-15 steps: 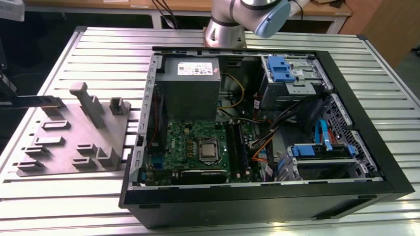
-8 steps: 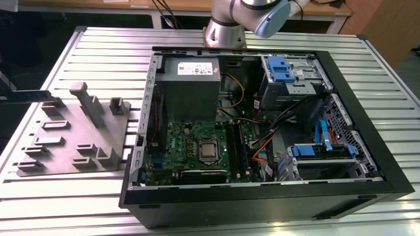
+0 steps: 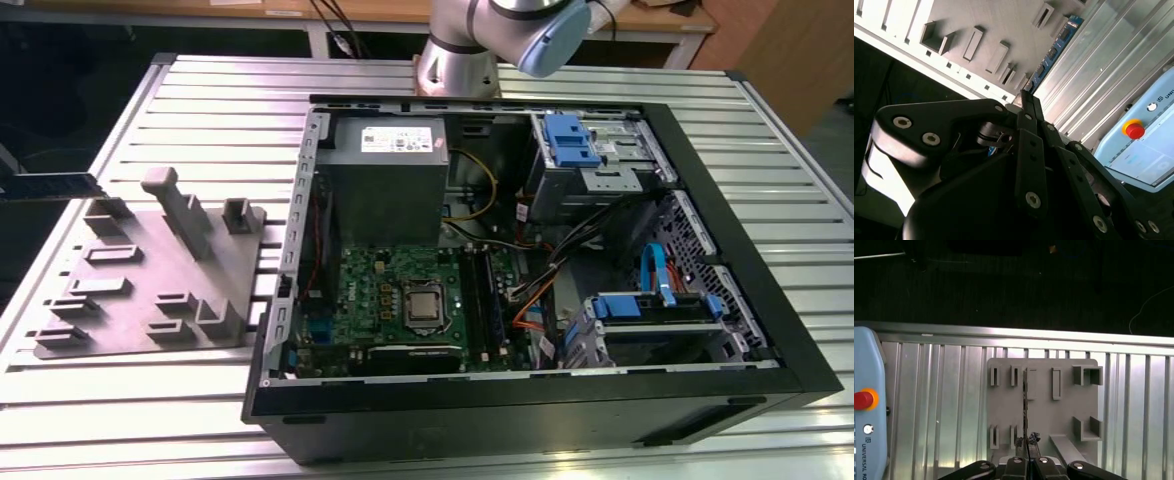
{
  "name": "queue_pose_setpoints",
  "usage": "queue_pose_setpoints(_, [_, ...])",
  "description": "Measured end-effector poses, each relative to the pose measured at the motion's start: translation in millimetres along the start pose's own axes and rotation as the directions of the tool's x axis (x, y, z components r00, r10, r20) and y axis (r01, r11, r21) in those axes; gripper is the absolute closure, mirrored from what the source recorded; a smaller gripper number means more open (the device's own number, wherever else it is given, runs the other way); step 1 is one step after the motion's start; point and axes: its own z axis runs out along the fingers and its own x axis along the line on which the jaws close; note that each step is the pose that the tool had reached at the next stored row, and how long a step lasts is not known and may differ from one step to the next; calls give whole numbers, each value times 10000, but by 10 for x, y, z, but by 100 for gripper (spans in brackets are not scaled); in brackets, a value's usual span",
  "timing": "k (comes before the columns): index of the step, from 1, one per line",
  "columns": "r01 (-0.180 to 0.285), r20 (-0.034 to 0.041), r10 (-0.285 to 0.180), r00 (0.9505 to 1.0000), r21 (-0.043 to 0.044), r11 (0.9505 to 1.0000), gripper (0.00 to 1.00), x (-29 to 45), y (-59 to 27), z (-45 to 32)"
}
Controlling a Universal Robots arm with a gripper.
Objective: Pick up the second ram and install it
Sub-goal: 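Pick up the second ram and move it above second insertion slot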
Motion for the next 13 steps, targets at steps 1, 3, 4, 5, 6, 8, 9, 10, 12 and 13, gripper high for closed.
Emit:
queue_pose_setpoints(1, [0, -1, 0, 10000, -1, 10000, 89, 0, 0, -1])
queue_pose_setpoints(3, [0, -1, 0, 10000, -2, 10000, 89, 0, 0, -1])
queue_pose_setpoints(4, [-1, -3, 1, 10000, -3, 10000, 89, -1, -4, -3])
queue_pose_setpoints(5, [-1, -3, 1, 10000, -5, 10000, 89, 0, -12, -4])
queue_pose_setpoints(6, [-2, -2, 2, 10000, -3, 10000, 89, 0, -25, -3])
queue_pose_setpoints(8, [-17, -1, 17, 10000, -2, 10000, 89, 1, -59, -3])
queue_pose_setpoints(9, [-29, -1, 29, 10000, -2, 10000, 89, 2, -78, -3])
queue_pose_setpoints(10, [-41, 0, 41, 10000, 0, 10000, 89, 3, -99, -3])
queue_pose_setpoints(12, [-64, 0, 64, 10000, 0, 10000, 89, 4, -142, -4])
queue_pose_setpoints(13, [-76, 0, 76, 10000, 0, 10000, 89, 5, -164, -4])
